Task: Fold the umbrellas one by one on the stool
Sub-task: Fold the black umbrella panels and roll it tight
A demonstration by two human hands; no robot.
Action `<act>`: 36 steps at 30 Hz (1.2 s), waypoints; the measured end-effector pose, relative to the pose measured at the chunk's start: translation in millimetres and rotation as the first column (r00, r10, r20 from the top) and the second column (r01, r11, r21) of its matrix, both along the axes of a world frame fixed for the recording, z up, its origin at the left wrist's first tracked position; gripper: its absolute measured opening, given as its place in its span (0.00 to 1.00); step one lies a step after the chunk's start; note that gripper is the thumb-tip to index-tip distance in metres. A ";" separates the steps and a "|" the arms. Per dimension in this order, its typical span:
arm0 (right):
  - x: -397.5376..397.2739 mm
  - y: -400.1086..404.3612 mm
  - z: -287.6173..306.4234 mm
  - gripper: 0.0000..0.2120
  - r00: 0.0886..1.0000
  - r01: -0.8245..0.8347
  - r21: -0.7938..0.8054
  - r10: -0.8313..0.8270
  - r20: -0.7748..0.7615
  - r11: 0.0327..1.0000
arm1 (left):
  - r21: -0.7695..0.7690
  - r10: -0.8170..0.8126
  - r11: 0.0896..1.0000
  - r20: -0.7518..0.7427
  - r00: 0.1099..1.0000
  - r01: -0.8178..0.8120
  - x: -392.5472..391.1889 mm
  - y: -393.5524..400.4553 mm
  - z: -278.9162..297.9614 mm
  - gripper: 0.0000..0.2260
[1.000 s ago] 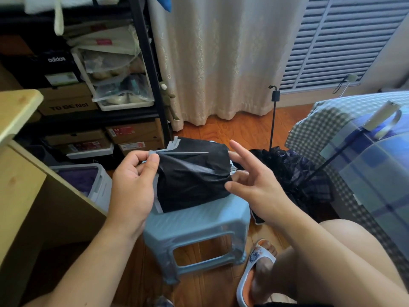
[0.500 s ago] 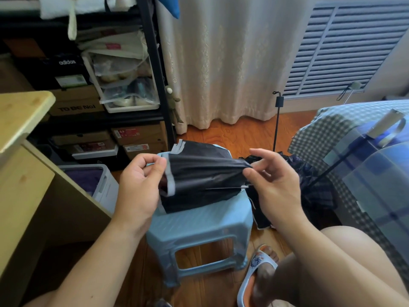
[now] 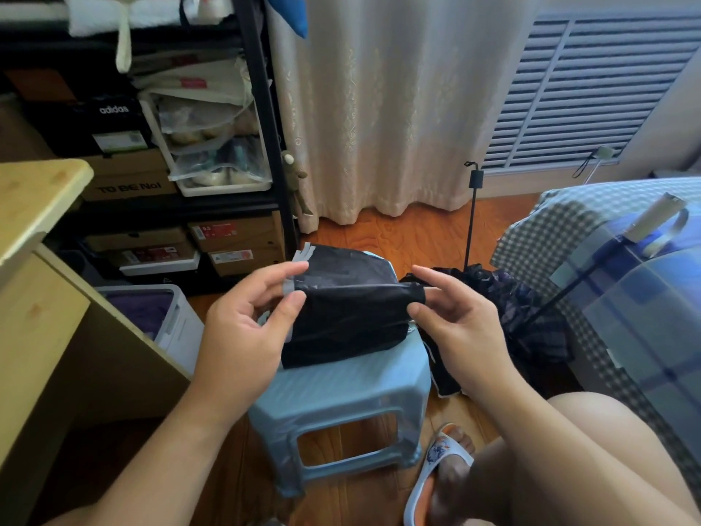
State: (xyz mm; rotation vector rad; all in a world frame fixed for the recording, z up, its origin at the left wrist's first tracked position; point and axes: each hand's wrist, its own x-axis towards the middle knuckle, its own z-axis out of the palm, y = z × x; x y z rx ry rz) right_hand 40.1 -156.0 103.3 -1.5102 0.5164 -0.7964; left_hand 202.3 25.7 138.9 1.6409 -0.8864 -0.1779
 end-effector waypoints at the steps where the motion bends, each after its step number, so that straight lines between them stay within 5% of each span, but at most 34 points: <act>1: -0.8 -0.9 0.1 0.19 0.999 0.032 -0.025 -0.032 0.025 0.999 | -0.006 0.008 1.000 0.037 0.999 -0.008 0.4 1.3 0.7 0.16; 4: -5.4 -9.4 -0.3 0.15 0.995 0.098 -0.033 -0.097 0.019 0.995 | -0.026 0.037 0.999 0.089 0.995 -0.035 1.7 3.7 3.0 0.17; 8: -5.3 -16.6 -0.1 0.13 0.999 -0.027 0.153 0.032 -0.034 0.988 | -0.048 0.029 0.999 0.084 0.996 -0.025 1.2 3.5 3.2 0.17; 12: -3.6 -8.1 -3.4 0.18 0.990 -0.035 -0.104 0.020 -0.139 0.994 | -0.069 0.006 0.998 0.041 0.999 -0.003 -0.5 2.2 3.0 0.16; 18: -3.6 -5.0 0.3 0.20 0.999 -0.029 -0.046 0.028 -0.015 0.999 | -0.045 -0.030 0.998 0.036 0.999 0.031 3.2 2.6 -0.2 0.14; 23: -3.7 -2.3 -0.4 0.19 0.992 0.100 -0.127 -0.108 -0.063 0.987 | -0.043 -0.019 0.999 0.048 0.999 0.021 4.0 3.8 -1.0 0.13; 33: -5.4 3.0 3.4 0.30 0.989 -0.073 -0.115 0.057 -0.138 0.991 | -0.037 -0.022 0.999 0.059 0.998 0.025 1.1 3.9 0.6 0.13; 36: -2.1 7.4 2.1 0.29 0.991 -0.012 -0.160 -0.009 -0.134 0.987 | -0.048 -0.015 0.999 0.050 0.999 0.017 1.0 3.2 0.5 0.13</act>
